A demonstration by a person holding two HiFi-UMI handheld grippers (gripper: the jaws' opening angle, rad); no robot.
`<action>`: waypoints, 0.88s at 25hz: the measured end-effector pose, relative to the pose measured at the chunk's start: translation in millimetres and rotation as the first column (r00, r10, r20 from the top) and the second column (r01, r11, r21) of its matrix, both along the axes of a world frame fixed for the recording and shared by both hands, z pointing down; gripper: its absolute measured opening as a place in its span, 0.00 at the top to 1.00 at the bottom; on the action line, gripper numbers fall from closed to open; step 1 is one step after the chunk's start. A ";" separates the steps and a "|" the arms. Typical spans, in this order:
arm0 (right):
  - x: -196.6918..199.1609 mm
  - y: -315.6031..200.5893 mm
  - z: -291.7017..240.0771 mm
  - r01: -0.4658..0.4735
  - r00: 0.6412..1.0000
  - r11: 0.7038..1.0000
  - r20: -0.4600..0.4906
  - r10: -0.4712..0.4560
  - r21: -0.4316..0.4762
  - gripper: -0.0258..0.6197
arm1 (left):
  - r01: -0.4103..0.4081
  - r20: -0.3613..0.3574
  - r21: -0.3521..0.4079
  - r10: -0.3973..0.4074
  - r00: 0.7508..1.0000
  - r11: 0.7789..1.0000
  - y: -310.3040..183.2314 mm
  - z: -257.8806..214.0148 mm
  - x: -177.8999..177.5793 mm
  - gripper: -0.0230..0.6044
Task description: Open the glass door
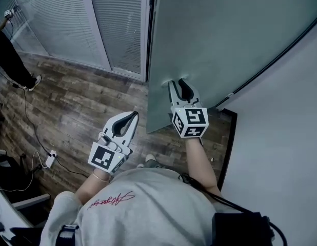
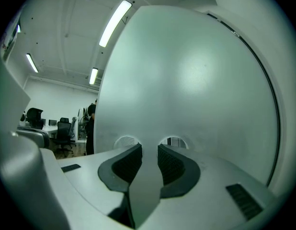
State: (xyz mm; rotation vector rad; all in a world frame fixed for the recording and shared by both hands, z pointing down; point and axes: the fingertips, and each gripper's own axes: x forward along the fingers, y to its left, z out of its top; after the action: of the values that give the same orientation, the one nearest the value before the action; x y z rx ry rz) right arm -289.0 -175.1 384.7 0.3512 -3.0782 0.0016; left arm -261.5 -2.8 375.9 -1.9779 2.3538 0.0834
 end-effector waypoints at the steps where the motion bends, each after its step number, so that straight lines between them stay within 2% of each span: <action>1: 7.1 4.4 -1.4 -0.003 1.000 1.000 0.001 0.003 0.001 0.79 | -0.019 -0.001 -0.001 0.019 1.000 1.000 3.1 -0.3 4.2 0.94; 6: 36.7 12.4 -2.4 0.029 1.000 1.000 0.003 -0.029 -0.001 0.79 | -0.138 0.000 -0.001 0.138 0.990 0.990 -1.0 -2.0 30.7 0.94; 10: 57.7 16.2 -5.5 0.056 0.998 0.998 0.008 -0.056 0.002 0.79 | -0.252 0.012 -0.001 0.252 0.968 0.968 -6.8 -3.0 56.0 0.94; 13: 74.6 19.6 -5.0 0.081 0.997 0.997 0.008 -0.081 0.002 0.79 | -0.352 0.015 -0.045 0.353 0.935 0.935 -4.8 11.5 77.9 0.94; 16: 91.7 20.4 -4.3 0.086 0.996 0.996 0.004 -0.086 -0.001 0.79 | -0.439 0.015 -0.053 0.440 0.898 0.897 -5.5 14.3 95.9 0.94; 22: 130.5 30.5 -10.7 0.108 0.994 0.994 0.018 -0.108 -0.001 0.79 | -0.560 0.015 -0.061 0.562 0.827 0.826 1.2 7.9 129.7 0.94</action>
State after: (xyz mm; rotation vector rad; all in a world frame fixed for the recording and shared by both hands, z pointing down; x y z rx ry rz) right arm -158.5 -144.6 374.0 0.1858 -3.1099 0.0048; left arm -131.8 -1.6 383.8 -2.6081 1.6834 0.0135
